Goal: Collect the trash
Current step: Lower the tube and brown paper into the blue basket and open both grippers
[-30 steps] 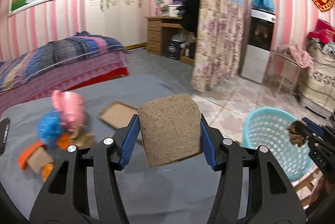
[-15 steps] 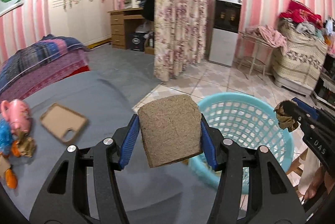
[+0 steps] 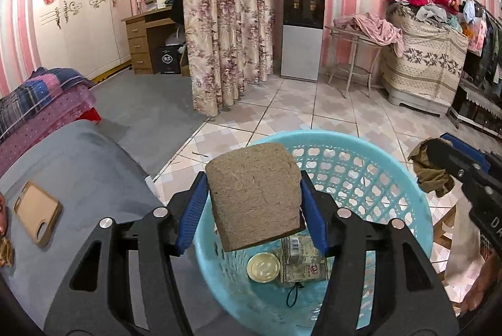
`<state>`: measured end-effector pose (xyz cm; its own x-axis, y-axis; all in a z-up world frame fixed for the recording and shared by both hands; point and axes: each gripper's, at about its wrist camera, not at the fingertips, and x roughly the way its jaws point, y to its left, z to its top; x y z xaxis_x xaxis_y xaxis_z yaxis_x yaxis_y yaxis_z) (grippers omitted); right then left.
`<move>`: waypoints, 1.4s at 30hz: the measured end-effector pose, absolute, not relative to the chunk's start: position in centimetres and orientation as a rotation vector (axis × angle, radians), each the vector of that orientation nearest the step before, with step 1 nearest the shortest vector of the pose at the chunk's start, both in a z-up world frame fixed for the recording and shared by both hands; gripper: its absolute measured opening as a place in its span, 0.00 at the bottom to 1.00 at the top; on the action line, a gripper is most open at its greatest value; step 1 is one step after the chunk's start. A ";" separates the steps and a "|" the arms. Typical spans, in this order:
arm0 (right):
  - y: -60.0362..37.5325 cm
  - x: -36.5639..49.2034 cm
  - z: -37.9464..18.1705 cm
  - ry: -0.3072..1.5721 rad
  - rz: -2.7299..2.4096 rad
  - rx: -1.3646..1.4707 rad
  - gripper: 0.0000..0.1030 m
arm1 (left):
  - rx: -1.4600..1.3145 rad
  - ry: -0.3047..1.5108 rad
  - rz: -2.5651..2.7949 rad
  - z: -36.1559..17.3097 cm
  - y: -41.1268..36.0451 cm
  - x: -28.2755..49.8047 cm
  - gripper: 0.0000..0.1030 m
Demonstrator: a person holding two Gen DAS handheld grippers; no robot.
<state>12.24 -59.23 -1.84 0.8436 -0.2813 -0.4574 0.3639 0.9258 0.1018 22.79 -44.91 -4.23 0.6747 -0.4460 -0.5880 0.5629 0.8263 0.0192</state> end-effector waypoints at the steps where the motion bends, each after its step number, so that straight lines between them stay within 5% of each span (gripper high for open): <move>1: -59.5 12.1 -1.9 0.452 -0.347 0.194 0.26 | 0.204 0.606 -0.573 -4.2 -44.9 23.0 0.70; 3: -59.9 12.2 -2.0 0.453 -0.353 0.201 0.26 | 0.212 0.604 -0.557 -4.1 -45.0 23.4 0.82; 20: -56.4 16.2 -4.2 0.508 -0.332 0.165 0.30 | 0.142 0.524 -0.368 -0.5 -35.9 24.4 0.95; 22: -55.9 16.4 -4.3 0.506 -0.325 0.153 0.59 | 0.135 0.525 -0.354 -0.3 -34.9 24.4 0.95; 24: -55.5 16.3 -4.2 0.489 -0.325 0.128 0.71 | 0.134 0.523 -0.333 -0.2 -33.8 24.3 0.95; 26: -55.3 16.3 -4.1 0.490 -0.332 0.113 0.71 | 0.129 0.523 -0.303 0.0 -32.6 24.2 0.95; 32: -55.2 15.8 -3.3 0.470 -0.344 0.116 0.93 | 0.100 0.520 -0.241 0.5 -28.8 23.5 0.95; 42: -51.7 15.5 -1.2 0.441 -0.255 0.119 0.96 | 0.051 0.540 -0.148 0.6 -21.8 21.2 0.95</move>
<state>15.54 -51.73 -1.21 0.8732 -0.2176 -0.4362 0.2687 0.9615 0.0583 21.20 -21.75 0.62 0.8474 -0.1267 -0.5157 0.1535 0.9881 0.0094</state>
